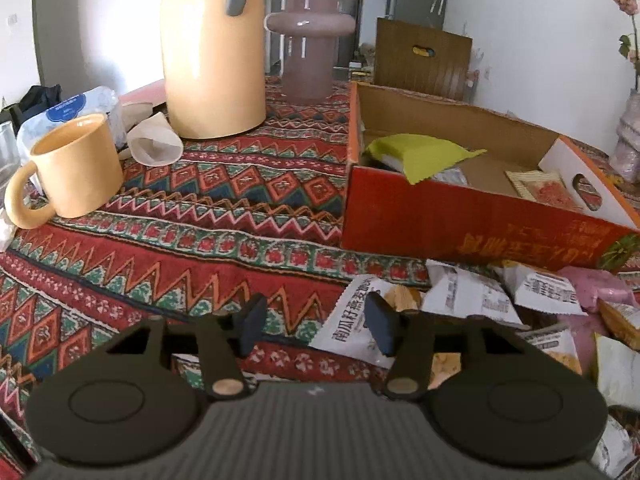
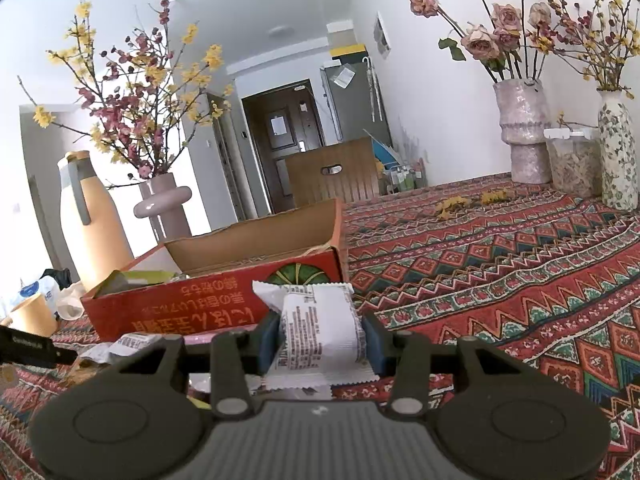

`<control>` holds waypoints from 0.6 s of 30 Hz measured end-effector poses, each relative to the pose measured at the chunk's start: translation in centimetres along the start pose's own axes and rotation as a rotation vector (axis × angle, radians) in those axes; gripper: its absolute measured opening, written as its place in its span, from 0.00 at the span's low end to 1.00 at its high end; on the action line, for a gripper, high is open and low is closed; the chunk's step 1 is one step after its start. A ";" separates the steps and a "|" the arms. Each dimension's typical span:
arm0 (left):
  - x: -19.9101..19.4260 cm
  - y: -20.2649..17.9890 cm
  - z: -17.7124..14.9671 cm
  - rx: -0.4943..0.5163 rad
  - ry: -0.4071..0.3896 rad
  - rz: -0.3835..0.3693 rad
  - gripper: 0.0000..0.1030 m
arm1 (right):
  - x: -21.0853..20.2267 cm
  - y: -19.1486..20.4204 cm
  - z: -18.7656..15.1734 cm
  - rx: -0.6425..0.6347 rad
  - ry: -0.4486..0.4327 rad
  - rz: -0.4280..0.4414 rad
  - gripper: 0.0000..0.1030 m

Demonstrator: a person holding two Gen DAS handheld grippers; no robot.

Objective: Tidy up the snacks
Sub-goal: 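Lower the left gripper onto the biscuit pack while right holds white pack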

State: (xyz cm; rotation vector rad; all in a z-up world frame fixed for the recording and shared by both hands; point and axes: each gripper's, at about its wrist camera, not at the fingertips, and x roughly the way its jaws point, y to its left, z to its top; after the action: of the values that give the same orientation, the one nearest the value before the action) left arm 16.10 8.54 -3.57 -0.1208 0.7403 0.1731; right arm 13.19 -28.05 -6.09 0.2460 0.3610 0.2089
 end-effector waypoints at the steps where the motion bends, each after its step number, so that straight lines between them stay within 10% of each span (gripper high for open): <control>1: -0.1 -0.1 -0.1 -0.001 -0.001 -0.012 0.68 | 0.0 0.0 0.0 0.000 -0.002 0.001 0.43; 18: -1.8 -1.9 -0.8 0.043 -0.033 -0.073 0.85 | -0.1 0.1 0.0 -0.001 -0.005 0.006 0.43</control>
State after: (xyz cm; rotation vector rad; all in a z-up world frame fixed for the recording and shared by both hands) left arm 14.61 6.36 -2.81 -0.1041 0.7052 0.0890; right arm 13.10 -27.98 -6.07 0.2468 0.3550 0.2141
